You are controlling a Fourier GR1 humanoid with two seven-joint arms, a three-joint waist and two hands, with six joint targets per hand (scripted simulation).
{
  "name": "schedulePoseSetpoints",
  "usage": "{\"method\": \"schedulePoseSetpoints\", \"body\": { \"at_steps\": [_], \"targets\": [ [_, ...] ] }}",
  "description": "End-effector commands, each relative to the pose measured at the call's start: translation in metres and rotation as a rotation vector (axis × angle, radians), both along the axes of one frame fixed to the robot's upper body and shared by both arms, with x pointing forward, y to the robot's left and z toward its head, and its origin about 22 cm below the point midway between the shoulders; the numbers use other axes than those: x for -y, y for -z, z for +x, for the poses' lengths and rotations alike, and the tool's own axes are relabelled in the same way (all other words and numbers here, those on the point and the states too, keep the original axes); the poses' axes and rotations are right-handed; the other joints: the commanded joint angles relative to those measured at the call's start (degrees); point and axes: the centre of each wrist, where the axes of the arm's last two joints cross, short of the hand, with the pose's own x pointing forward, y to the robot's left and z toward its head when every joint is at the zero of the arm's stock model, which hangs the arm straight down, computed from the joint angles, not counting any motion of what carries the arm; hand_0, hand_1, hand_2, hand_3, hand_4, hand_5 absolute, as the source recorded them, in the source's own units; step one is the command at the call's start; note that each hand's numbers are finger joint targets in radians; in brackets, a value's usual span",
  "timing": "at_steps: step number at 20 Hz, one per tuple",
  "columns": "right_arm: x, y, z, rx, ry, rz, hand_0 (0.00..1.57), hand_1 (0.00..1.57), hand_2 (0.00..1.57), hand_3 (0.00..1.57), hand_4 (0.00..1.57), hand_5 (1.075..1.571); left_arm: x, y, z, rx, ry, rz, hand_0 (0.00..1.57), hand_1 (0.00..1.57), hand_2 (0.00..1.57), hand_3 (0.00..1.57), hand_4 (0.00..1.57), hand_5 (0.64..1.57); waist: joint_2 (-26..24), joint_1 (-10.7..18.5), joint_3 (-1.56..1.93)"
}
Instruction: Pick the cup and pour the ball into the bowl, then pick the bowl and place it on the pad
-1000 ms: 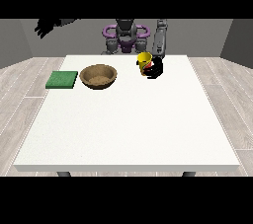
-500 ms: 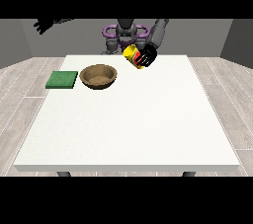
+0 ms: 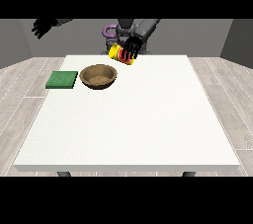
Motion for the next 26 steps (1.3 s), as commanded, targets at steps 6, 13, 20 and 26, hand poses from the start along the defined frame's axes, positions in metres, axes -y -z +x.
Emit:
{"method": "schedulePoseSetpoints", "body": {
  "at_steps": [6, 13, 20, 26],
  "targets": [
    [-0.007, 0.003, 0.016, -0.006, -0.029, 0.008, 0.00, 0.00, 0.00, 0.18, 0.69, 1.556, 0.044, -0.037, 0.013, 0.116, -0.050, 0.433, 1.46, 1.46, 1.57, 1.57, 1.26, 1.557, -0.18, -1.64, -0.08],
    [-0.017, 0.001, 0.038, 0.029, -0.034, 0.027, 0.00, 0.00, 0.00, 0.31, 0.69, 1.553, 0.079, -0.064, 0.002, 0.165, -0.006, 0.683, 0.61, 0.61, 1.49, 1.54, 1.03, 1.571, 1.15, -1.54, -0.10],
    [-0.032, 0.009, 0.034, -0.024, -0.045, 0.005, 0.00, 0.00, 0.00, 0.17, 0.71, 1.550, 0.080, -0.046, -0.018, 0.069, 0.074, 0.755, 0.00, 0.00, 1.14, 1.57, 1.12, 1.571, -0.83, -1.53, -0.18],
    [-0.007, 0.011, 0.020, -0.058, 0.055, 0.016, 0.00, 0.00, 0.00, 0.14, 0.73, 1.546, 0.046, -0.084, 0.003, 0.159, 0.013, 0.383, 0.75, 0.75, 1.57, 1.54, 1.11, 1.556, -3.20, 4.31, -0.27]
  ]
}}
